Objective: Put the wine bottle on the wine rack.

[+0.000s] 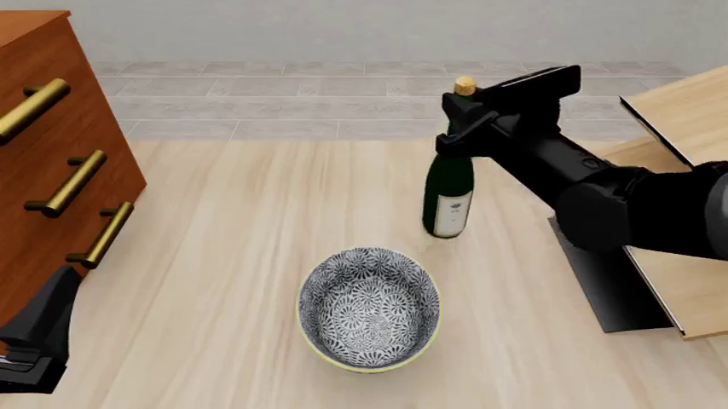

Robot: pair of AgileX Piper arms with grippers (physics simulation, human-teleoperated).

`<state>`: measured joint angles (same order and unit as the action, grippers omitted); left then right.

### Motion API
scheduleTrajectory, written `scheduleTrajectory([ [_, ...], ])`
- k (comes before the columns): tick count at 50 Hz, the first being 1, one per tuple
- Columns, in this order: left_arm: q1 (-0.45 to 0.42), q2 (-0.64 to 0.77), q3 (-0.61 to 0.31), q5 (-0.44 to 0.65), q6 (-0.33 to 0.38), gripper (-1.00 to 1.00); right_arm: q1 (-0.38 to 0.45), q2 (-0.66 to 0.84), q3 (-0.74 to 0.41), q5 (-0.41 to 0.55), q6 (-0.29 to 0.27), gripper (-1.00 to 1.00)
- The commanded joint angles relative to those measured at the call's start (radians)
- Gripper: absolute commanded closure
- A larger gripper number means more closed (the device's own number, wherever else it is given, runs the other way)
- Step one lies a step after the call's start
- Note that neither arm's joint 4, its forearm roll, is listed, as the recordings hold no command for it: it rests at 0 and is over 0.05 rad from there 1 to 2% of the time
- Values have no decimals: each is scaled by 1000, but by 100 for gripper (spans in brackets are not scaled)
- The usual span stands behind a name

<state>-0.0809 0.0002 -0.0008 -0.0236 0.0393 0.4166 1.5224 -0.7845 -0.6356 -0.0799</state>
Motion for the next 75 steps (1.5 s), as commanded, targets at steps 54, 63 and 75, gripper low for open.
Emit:
scheduleTrajectory([
  [54,-42,0,1,-21,-26,-100,-405,-545,-145,655,549,100],
  [63,-56,0,1,-24,-30,-100,-402,-562,-134,695,619,100],
  [75,-64,0,1,-21,-34,-100,-464,-608,-162,775,621,100],
])
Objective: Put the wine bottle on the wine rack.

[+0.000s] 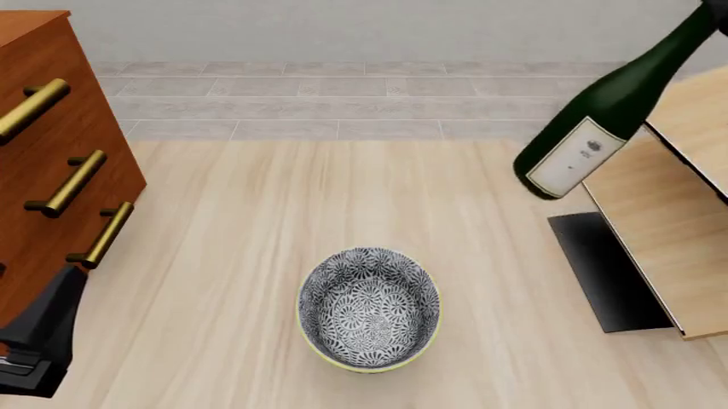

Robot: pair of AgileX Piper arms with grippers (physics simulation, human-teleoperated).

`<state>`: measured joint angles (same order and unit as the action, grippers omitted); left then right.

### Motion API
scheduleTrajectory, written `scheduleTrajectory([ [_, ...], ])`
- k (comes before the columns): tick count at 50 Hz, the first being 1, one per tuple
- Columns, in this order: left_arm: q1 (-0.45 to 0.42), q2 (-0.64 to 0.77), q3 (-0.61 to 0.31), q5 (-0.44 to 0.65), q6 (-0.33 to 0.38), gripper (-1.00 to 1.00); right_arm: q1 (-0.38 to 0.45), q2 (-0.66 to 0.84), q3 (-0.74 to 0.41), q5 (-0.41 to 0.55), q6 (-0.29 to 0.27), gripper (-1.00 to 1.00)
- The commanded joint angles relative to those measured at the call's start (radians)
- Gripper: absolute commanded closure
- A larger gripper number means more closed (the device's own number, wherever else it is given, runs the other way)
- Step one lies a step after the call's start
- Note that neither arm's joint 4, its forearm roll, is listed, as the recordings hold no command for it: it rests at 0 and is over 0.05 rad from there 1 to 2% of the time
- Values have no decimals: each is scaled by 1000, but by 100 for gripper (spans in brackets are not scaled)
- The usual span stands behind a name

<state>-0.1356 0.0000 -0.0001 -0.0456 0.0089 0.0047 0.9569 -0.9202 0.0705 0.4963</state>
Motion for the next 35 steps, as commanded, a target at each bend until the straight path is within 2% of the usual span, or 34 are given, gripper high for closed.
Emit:
scheduleTrajectory([
  [1,-10,0,0,1,-5,-100,-61,-48,-31,77,45,100],
  [13,-10,0,0,5,-8,-100,-125,-91,-87,164,58,100],
  [24,-14,0,0,4,-9,-100,-184,-108,-109,204,74,100],
  [29,-14,0,0,2,-11,-100,-214,-104,-140,234,62,100],
  [30,-15,0,0,2,-10,-100,-228,-107,-134,222,77,100],
  [35,-15,0,0,2,-11,-100,-253,-92,-159,249,62,100],
])
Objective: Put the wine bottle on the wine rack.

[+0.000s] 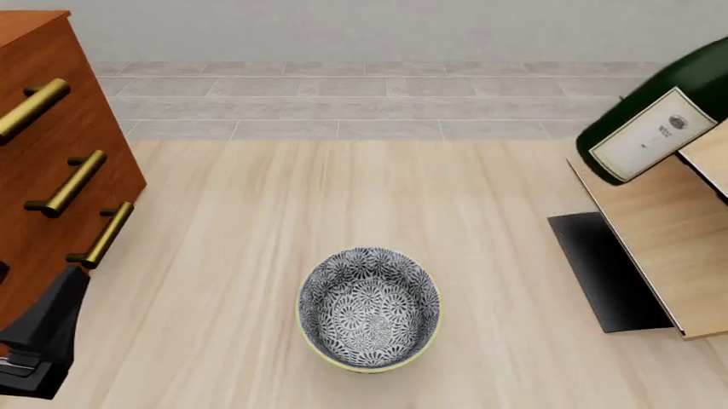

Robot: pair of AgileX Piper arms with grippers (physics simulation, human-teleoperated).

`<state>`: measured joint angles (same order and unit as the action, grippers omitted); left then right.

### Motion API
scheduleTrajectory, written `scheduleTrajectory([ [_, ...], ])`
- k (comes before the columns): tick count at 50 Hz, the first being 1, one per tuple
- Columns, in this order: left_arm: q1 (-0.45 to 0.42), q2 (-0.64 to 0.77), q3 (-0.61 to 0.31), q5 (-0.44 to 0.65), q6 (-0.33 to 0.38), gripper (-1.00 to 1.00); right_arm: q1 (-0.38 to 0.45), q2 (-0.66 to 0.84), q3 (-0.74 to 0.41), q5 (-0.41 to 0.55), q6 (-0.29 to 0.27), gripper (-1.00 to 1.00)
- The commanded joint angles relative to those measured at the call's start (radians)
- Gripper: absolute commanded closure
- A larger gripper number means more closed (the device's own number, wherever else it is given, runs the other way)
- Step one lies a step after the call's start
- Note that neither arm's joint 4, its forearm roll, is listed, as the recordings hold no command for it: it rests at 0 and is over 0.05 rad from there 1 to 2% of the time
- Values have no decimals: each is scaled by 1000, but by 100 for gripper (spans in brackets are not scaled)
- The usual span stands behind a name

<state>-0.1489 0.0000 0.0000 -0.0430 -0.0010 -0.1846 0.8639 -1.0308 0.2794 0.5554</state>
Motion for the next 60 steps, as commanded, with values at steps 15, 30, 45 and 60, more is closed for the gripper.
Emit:
scheduleTrajectory([
  [15,-4,0,0,1,-7,-100,-163,29,-110,102,-31,100],
  [30,-3,0,0,5,-11,-100,-217,-2,-181,200,-55,100],
  [45,-12,0,0,6,-14,-100,-300,-13,-188,230,-72,100],
  [60,-14,0,0,7,-16,-100,-388,37,-156,173,-77,100],
])
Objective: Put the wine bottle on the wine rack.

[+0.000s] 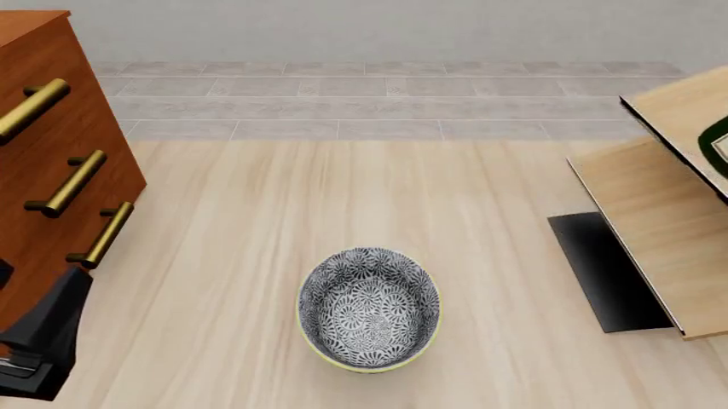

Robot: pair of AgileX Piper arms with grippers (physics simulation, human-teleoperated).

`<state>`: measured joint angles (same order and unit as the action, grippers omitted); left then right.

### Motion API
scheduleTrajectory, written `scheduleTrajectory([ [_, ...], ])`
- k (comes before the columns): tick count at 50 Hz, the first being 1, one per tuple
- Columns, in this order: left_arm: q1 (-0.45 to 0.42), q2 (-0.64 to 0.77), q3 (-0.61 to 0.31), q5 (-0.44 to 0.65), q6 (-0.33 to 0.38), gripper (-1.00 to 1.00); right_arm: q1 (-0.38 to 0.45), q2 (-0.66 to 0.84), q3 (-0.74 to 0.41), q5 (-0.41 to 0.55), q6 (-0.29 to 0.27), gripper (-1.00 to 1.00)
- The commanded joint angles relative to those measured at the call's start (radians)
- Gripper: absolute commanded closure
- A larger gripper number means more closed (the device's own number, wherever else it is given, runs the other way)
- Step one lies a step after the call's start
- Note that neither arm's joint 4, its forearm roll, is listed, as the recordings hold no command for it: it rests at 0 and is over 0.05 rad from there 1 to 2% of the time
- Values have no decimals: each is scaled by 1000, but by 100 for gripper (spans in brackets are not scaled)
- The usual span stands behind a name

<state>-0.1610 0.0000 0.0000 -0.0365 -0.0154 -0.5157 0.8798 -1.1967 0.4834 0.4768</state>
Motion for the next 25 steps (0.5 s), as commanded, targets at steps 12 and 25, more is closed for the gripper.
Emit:
scheduleTrajectory([
  [12,1,0,0,1,-2,-100,-98,55,43,-76,-1,100],
  [25,6,0,0,1,-2,-100,-112,65,105,-121,-2,100],
])
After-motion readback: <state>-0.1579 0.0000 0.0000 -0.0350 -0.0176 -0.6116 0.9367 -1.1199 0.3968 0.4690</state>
